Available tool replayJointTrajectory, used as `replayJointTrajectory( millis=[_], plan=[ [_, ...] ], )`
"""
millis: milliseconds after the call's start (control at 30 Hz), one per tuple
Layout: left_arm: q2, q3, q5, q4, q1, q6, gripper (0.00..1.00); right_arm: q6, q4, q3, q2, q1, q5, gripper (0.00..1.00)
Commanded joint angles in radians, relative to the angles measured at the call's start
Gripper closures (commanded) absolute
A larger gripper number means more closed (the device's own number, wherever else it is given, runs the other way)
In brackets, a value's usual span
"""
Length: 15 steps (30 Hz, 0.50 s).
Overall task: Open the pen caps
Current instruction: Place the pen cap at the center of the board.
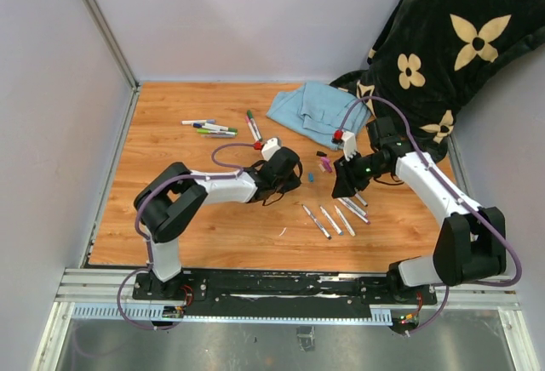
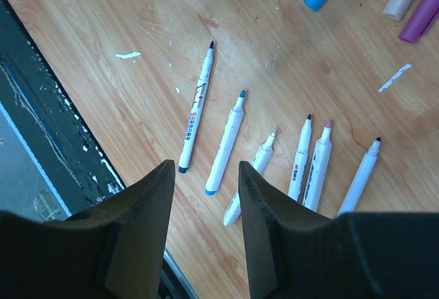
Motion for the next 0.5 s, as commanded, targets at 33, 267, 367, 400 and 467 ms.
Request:
replayJointTrajectory(
  millis=[33, 267, 367, 400, 467],
  plan=[
    [0.071, 0.088, -0.034, -0.128, -0.022, 0.053, 0.82, -0.058, -0.048, 0.014, -0.054, -0.038, -0.089, 0.56],
    [0.138, 0.195, -0.1, -0.293, -0.028, 0.044, 0.76, -0.057, -0.048, 0.013, -0.067, -0.041, -0.093, 0.56],
    [0.137, 0.199, -0.118, -0.312, -0.033, 0.045, 0.72, -0.057, -0.048, 0.013, -0.073, -0.042, -0.093, 0.56],
    [0.134, 0.197, -0.118, -0.311, -0.033, 0.046, 0.72, -0.057, -0.049, 0.013, -0.074, -0.043, -0.094, 0.56],
    [0.128, 0.194, -0.117, -0.314, -0.033, 0.048, 0.71, -0.057, -0.048, 0.012, -0.076, -0.046, -0.098, 0.56]
  ],
)
